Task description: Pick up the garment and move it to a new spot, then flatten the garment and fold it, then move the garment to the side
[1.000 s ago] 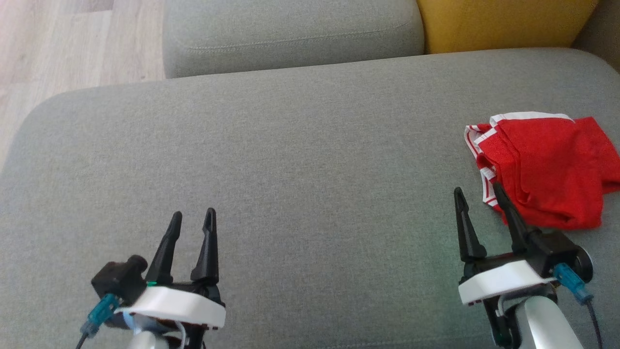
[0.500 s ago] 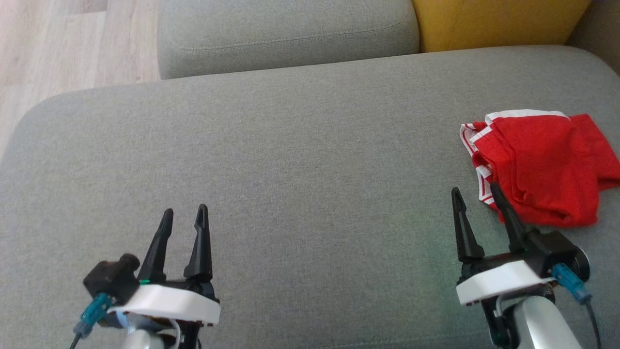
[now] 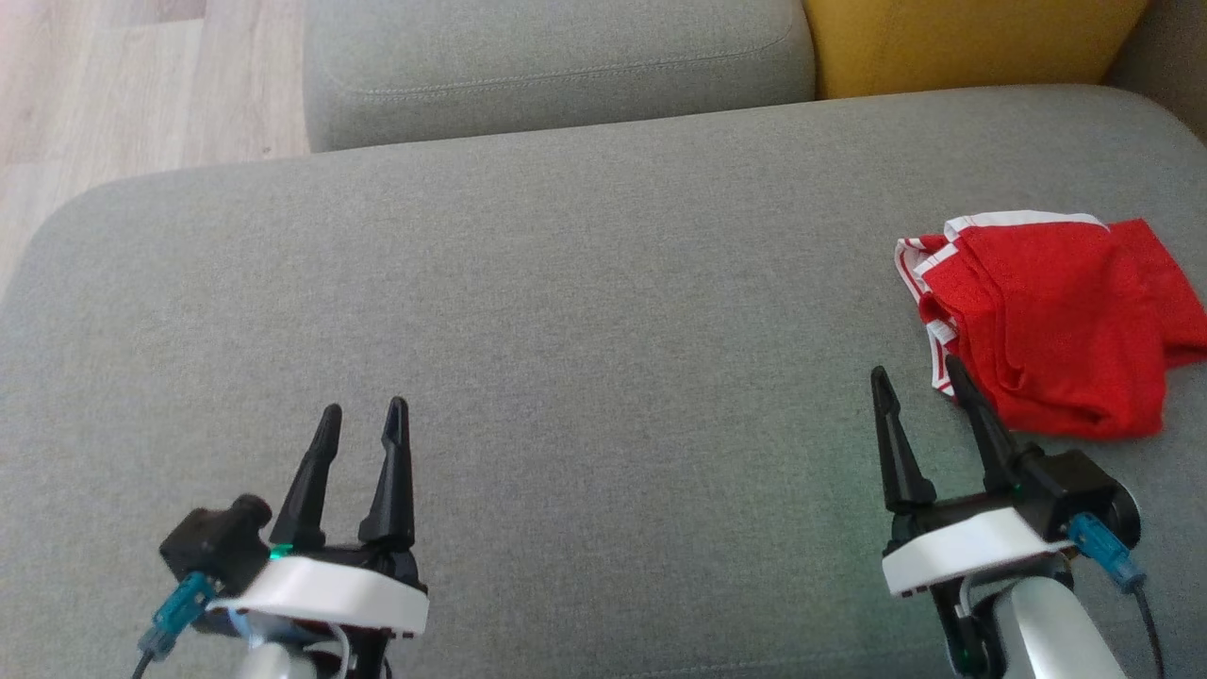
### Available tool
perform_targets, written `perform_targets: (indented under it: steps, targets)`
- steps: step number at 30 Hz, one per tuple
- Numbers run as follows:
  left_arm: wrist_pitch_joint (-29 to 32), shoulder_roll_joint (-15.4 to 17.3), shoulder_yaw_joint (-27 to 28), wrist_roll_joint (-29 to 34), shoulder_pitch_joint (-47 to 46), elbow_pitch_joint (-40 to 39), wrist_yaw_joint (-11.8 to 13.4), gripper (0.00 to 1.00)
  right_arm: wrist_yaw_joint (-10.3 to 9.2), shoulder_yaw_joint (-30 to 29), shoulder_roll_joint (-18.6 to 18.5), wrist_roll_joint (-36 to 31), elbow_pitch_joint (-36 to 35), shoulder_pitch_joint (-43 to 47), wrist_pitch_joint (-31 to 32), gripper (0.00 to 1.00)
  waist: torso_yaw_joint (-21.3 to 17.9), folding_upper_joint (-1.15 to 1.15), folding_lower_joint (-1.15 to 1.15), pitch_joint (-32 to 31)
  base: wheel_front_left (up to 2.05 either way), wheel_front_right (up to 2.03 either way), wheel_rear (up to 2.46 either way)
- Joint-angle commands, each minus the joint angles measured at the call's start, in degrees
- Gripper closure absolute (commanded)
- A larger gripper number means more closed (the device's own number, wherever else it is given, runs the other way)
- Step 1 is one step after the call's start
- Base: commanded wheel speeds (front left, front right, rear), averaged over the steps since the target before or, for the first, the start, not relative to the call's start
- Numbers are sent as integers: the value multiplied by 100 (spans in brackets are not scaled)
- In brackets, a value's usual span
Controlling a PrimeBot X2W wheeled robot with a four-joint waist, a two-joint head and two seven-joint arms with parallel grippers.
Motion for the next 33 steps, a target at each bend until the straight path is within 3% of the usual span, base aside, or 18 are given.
perform_targets:
  steps: [1,4,5,8,33]
  targets:
    - [-35,7,231,-17,-170,-218,-7,0,-5,155,-2,32,-167,-130,-78,0,-6,0,0,4,0,0,0]
    - [-35,7,256,-23,-178,-246,32,0,-5,168,-2,53,-152,-137,-78,0,-16,0,0,12,0,0,0]
    - [0,0,11,-2,1,-7,23,100,0,14,2,7,33,2,2,100,-16,0,0,12,0,0,0]
    - [6,-5,-17,-25,67,251,32,100,0,18,9,34,264,74,11,100,-15,0,0,13,0,0,0]
    - [349,58,228,-1419,-106,375,-53,100,-1,-102,-76,1797,184,23,320,100,52,0,0,-2,0,0,0]
